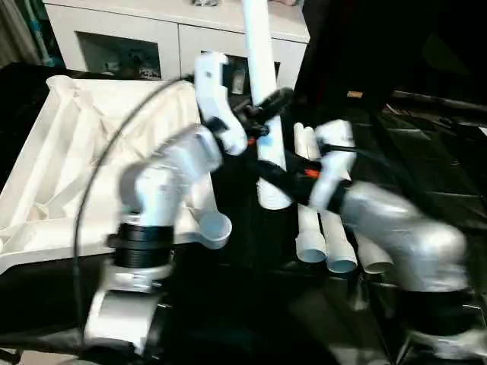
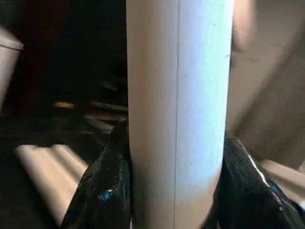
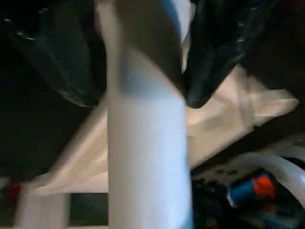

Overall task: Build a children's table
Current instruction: Pick table leg

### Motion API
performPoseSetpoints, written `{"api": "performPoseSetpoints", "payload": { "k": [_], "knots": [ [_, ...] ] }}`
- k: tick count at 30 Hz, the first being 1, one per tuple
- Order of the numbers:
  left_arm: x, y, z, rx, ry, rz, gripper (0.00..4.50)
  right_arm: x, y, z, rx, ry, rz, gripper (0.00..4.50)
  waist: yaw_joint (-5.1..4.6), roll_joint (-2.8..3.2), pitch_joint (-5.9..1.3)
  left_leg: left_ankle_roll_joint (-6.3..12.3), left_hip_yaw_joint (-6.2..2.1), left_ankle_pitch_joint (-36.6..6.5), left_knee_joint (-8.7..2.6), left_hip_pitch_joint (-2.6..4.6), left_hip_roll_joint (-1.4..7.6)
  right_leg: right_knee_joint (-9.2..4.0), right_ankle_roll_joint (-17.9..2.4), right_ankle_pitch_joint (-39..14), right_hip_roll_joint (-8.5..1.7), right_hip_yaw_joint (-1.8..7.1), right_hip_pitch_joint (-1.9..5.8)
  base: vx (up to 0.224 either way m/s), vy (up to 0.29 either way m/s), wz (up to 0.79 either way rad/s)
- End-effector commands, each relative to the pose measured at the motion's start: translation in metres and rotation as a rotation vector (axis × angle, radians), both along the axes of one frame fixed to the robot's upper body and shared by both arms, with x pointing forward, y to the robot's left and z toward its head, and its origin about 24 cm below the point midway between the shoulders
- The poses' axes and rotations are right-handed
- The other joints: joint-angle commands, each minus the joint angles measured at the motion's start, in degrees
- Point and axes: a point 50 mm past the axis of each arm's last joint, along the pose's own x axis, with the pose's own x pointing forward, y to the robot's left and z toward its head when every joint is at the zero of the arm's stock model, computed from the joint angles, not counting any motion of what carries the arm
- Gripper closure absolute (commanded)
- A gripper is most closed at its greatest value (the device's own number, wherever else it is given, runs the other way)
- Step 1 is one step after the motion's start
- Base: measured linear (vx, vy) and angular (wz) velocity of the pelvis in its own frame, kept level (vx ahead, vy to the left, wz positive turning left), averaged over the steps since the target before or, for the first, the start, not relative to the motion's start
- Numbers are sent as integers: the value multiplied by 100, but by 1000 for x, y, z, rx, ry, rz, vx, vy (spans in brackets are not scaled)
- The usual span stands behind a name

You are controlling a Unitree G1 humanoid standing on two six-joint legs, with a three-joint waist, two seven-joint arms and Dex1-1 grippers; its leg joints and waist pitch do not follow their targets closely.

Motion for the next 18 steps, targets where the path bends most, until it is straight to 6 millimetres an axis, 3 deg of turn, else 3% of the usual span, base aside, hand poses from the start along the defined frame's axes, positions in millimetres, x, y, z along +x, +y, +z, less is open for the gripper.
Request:
{"api": "performPoseSetpoints", "payload": {
  "k": [1,5,18],
  "knots": [
    [-9,-9,9,-28,-21,-124,264,-5,-14,7,71,7,21,147,-9,58,-441,-154,-33,-842,-368,121,130,-433,-867,-170,-407,239,265,0,0,0],
    [-17,-9,9,-26,-32,-258,264,-14,-26,4,56,34,89,147,3,58,-434,-145,-35,-869,-376,124,135,-473,-870,-442,-414,232,267,0,0,0],
    [-22,-14,6,6,-25,-334,264,-20,-20,3,-13,38,180,147,1,50,-437,-166,-38,-810,-375,123,151,-472,-901,-546,-422,234,259,0,0,0]
  ]
}}
